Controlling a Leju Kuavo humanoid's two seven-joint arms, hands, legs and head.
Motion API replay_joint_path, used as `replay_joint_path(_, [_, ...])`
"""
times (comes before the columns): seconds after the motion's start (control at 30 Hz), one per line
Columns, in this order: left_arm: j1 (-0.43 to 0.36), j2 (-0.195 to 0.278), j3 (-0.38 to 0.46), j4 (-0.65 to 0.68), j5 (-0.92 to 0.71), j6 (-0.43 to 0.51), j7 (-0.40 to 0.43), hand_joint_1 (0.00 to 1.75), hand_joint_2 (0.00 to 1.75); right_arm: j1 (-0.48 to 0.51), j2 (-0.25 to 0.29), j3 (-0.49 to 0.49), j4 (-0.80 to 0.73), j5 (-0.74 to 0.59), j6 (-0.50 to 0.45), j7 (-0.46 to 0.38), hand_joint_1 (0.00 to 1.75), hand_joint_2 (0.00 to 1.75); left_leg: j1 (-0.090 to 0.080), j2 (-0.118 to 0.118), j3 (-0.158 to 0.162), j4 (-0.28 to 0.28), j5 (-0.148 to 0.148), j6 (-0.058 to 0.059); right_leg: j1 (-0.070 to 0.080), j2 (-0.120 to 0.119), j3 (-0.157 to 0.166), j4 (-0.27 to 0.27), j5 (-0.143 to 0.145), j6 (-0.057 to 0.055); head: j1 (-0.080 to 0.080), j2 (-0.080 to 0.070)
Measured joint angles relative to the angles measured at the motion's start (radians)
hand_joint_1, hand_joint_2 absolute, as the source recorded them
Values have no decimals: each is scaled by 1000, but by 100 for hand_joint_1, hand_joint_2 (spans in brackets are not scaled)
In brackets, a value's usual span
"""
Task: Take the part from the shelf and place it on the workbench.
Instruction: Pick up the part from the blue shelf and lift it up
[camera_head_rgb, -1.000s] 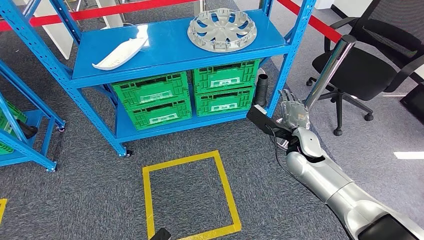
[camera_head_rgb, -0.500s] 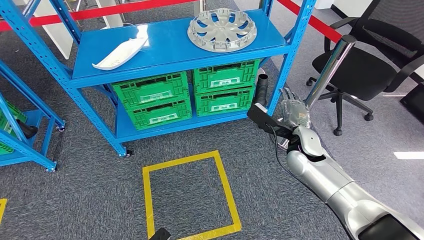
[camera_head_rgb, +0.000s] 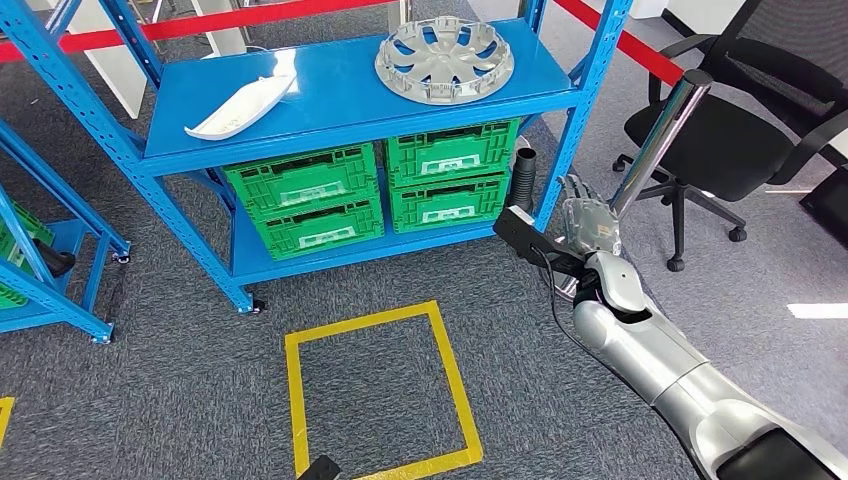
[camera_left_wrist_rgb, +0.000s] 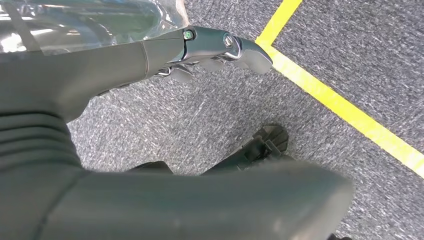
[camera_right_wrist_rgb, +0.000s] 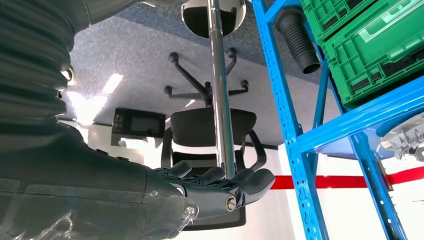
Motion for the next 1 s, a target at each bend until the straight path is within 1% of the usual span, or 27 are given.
replay_joint_path(0.03, [0,0,0,0,0,0,0,0,0,0,0,0,0,0,0,0,0,175,0,0,0,0,0,0,0,0,0,0,0,0,0,0])
replay_joint_path(0.23, [0,0,6,0,-4,-8,-17,0,0,-2,0,0,0,0,0,-2,0,175,0,0,0,0,0,0,0,0,0,0,0,0,0,0])
replay_joint_path(0.8, [-1,0,5,0,-33,-21,-22,0,0,-4,0,0,0,0,0,-8,0,175,-1,0,0,1,0,0,-1,0,0,-1,0,0,0,0])
replay_joint_path(0.9, [-1,0,6,0,-33,-21,-22,0,0,-4,0,0,0,0,1,-8,0,175,-1,0,0,2,-1,2,-1,0,0,-1,0,1,0,0])
replay_joint_path(1.0, [-1,0,6,0,-34,-21,-22,0,0,-4,0,1,0,0,2,-8,0,175,-3,0,0,3,-5,7,-3,0,1,-2,-1,4,0,0])
